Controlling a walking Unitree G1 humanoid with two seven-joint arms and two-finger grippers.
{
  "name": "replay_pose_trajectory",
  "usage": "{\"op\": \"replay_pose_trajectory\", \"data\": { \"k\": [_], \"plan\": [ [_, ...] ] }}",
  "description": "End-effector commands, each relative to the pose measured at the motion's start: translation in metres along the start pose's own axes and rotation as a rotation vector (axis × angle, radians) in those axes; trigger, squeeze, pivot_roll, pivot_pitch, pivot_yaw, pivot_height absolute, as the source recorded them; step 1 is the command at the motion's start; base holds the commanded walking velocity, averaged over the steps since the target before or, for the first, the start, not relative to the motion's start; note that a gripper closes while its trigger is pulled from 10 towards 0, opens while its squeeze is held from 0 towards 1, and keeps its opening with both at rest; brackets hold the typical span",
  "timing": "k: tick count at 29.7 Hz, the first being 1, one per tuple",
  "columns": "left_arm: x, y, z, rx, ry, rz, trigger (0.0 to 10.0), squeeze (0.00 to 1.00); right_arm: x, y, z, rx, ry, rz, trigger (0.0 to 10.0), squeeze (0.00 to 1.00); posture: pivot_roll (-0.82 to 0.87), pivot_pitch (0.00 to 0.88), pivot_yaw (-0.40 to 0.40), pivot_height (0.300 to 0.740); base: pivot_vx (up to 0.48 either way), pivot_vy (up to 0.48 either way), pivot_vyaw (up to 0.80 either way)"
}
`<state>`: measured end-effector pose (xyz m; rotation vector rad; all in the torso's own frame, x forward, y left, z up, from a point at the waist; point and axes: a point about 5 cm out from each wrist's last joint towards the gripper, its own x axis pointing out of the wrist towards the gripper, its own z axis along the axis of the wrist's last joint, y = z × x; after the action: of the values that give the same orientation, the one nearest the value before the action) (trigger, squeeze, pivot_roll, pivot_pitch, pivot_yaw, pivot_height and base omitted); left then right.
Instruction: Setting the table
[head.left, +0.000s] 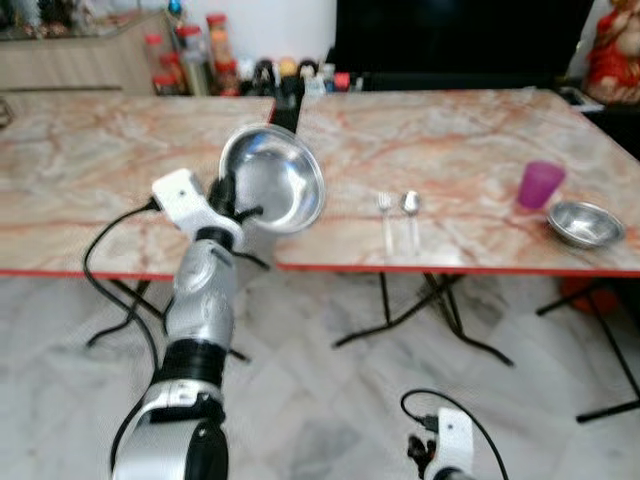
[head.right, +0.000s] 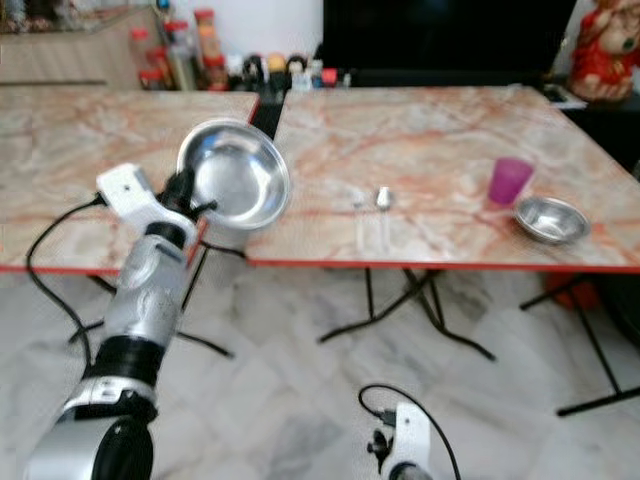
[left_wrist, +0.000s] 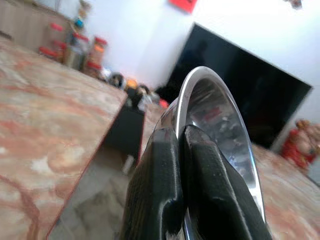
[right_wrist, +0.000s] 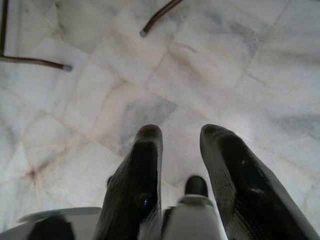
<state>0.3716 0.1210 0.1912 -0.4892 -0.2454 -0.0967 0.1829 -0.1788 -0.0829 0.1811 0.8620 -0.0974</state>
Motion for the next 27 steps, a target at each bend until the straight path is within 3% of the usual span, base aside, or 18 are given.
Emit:
{"op": "replay_pose_trajectory", "data": {
  "k": [1,27],
  "plan": [
    [0.0033,0.0042,0.0116,0.021,-0.031,0.001,10.0,0.0,0.0013,0.0043,0.0036,-0.003,-0.012,0.007,10.0,0.0,-0.04,0.0,0.011,0.736,0.0,0.48,0.0],
    [0.0053,0.0061,0.0156,0.029,-0.031,0.022,10.0,0.0,0.0022,0.0036,0.0086,0.021,-0.033,-0.005,10.0,0.0,-0.03,0.0,0.003,0.736,0.0,0.48,0.0]
  ]
}}
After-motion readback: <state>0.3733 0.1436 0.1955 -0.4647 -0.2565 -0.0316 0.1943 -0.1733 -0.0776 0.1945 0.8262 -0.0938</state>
